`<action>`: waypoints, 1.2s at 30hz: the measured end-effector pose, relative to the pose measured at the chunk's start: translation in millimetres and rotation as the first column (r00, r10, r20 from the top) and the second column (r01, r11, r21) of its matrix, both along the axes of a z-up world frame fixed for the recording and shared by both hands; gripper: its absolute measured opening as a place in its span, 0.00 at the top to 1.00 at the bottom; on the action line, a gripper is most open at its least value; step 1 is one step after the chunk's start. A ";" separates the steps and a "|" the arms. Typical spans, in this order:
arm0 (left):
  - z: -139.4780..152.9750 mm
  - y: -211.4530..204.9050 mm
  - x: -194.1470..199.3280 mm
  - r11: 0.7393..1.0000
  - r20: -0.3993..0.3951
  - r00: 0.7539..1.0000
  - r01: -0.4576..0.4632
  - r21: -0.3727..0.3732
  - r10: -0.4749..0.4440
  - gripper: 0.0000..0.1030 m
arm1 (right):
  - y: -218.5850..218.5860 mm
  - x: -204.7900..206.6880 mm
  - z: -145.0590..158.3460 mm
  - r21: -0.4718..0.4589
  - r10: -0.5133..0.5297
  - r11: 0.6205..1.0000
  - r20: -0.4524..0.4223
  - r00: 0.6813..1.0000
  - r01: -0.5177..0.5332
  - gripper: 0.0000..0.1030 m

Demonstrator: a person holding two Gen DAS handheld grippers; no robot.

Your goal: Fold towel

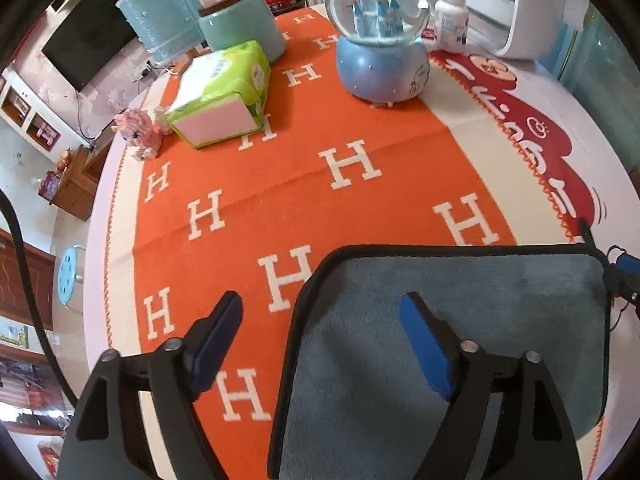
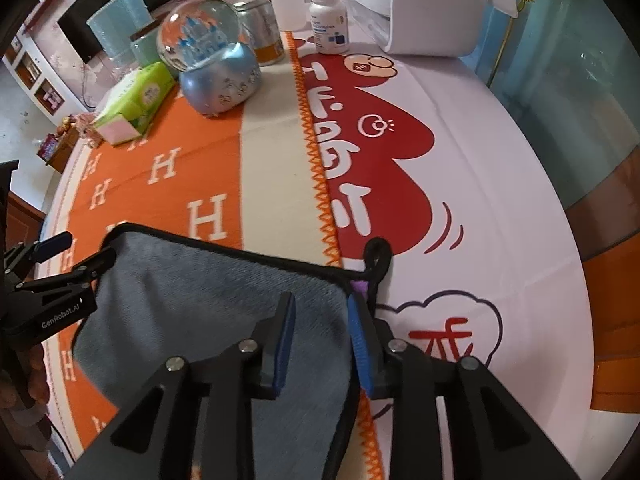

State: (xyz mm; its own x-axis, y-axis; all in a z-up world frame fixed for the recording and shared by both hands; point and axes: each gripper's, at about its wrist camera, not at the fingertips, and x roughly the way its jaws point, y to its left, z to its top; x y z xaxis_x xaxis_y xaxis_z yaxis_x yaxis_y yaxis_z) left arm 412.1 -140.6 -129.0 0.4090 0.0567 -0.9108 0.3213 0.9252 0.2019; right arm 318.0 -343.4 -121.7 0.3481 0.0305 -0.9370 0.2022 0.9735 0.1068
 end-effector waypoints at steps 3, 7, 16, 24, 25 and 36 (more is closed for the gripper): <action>9.9 1.5 -10.7 1.000 0.033 0.999 -0.005 0.010 0.005 0.16 | 4.7 -5.6 7.8 0.000 0.004 1.000 0.011 1.000 -0.004 0.73; 21.2 5.2 -21.7 1.000 0.045 0.999 -0.027 0.005 0.027 0.16 | 11.4 -12.3 15.7 0.001 0.014 1.000 0.020 1.000 -0.014 0.73; 52.8 23.6 -56.2 0.994 0.075 0.992 -0.103 -0.041 0.106 0.16 | 29.4 -33.2 32.2 0.000 0.029 1.000 0.033 0.999 -0.029 0.73; 91.9 36.5 -108.6 0.991 0.121 0.986 -0.107 -0.081 0.117 0.16 | 47.1 -66.7 55.1 0.013 0.051 0.999 0.065 0.997 -0.052 0.73; 97.3 38.0 -115.8 0.991 0.125 0.985 -0.106 -0.085 0.116 0.16 | 50.4 -73.7 60.2 0.015 0.055 0.998 0.073 0.996 -0.056 0.73; 156.6 58.9 -194.1 0.978 0.174 0.974 -0.112 -0.176 0.143 0.16 | 68.1 -135.4 106.2 0.045 0.068 0.996 0.137 0.988 -0.075 0.73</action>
State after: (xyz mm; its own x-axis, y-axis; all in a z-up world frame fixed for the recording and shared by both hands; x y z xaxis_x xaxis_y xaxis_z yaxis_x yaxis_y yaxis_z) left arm 218.0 -81.7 27.6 0.5700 -0.0244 -0.8213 0.1699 0.9815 0.0888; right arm 182.7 -275.3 -15.5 0.4670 0.1050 -0.8780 0.1126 0.9778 0.1769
